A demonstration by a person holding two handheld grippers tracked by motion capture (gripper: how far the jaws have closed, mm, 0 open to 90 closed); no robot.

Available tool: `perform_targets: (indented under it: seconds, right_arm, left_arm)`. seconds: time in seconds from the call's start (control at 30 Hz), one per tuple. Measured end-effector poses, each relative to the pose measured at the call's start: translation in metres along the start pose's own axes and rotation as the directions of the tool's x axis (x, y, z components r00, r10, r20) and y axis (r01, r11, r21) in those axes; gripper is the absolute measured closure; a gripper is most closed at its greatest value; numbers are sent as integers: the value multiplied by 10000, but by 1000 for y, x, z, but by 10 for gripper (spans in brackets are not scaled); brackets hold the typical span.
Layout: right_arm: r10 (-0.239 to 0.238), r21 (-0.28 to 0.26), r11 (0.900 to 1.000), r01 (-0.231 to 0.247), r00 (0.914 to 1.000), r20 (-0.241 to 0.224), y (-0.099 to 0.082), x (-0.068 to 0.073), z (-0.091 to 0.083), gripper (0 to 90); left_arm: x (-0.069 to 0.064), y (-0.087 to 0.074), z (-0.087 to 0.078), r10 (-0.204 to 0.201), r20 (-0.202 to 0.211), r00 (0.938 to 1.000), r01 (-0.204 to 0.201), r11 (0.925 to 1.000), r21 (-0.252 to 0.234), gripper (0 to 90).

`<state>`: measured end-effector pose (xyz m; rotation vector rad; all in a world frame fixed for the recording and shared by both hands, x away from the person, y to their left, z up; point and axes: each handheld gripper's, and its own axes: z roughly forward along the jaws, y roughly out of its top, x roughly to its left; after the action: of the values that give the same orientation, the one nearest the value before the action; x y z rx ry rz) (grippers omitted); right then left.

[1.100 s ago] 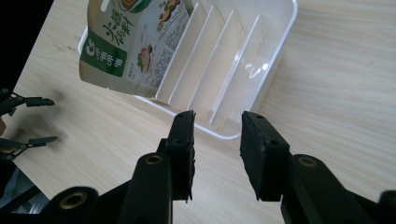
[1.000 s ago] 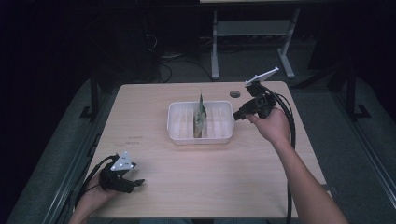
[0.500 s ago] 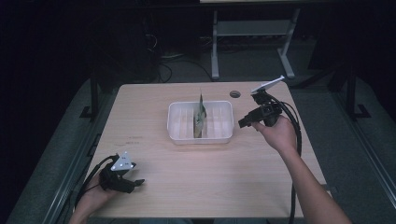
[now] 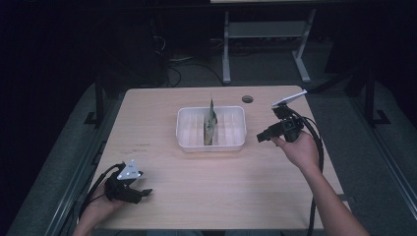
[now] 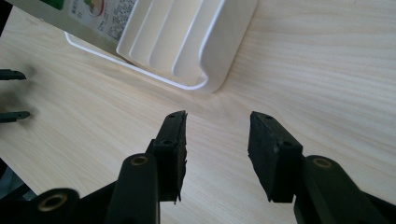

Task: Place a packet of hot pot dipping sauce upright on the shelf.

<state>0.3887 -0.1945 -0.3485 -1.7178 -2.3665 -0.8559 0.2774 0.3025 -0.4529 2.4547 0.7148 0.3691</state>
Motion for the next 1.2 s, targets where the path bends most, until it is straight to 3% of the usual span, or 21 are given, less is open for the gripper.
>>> perform_targets:
  seconds: [0.77,1.2]
  right_arm:
    - [336,-152,9993,-339,9992,-231,-43,-31,6,509]
    - [340,-211,9992,-347,9989,-332,-71,-42,15,497]
  left_arm:
    - [-1,1,2,-9,-16,10000,9,10000,55,266]
    - [-2,2,2,-30,-58,10000,30,10000,-2,264]
